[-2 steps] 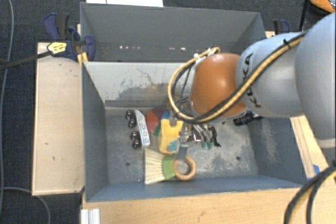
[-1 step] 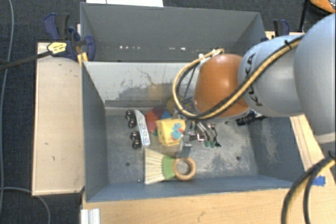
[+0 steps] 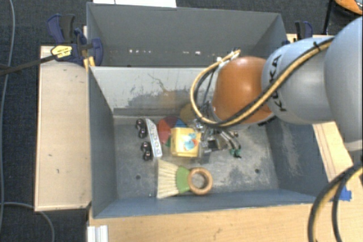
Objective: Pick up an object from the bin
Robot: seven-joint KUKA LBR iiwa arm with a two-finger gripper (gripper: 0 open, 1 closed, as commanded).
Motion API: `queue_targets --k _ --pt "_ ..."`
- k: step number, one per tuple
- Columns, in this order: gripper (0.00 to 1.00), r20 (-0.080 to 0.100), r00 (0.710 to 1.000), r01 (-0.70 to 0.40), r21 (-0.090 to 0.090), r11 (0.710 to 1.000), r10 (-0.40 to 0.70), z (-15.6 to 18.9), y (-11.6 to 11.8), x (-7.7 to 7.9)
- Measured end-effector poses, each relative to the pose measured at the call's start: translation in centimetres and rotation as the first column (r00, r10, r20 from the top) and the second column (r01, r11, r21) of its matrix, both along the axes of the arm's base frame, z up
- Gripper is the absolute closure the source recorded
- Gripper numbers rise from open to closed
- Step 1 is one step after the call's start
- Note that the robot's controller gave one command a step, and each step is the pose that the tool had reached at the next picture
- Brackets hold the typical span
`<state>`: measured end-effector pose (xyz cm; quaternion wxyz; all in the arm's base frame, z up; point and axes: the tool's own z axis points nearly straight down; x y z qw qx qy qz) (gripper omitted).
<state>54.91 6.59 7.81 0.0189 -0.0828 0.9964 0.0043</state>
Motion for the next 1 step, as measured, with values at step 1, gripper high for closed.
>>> queue_targets --k 1 --pt "1.0 0.0 1.0 0.002 0.0 1.0 -0.002 0.04 -0.01 0.0"
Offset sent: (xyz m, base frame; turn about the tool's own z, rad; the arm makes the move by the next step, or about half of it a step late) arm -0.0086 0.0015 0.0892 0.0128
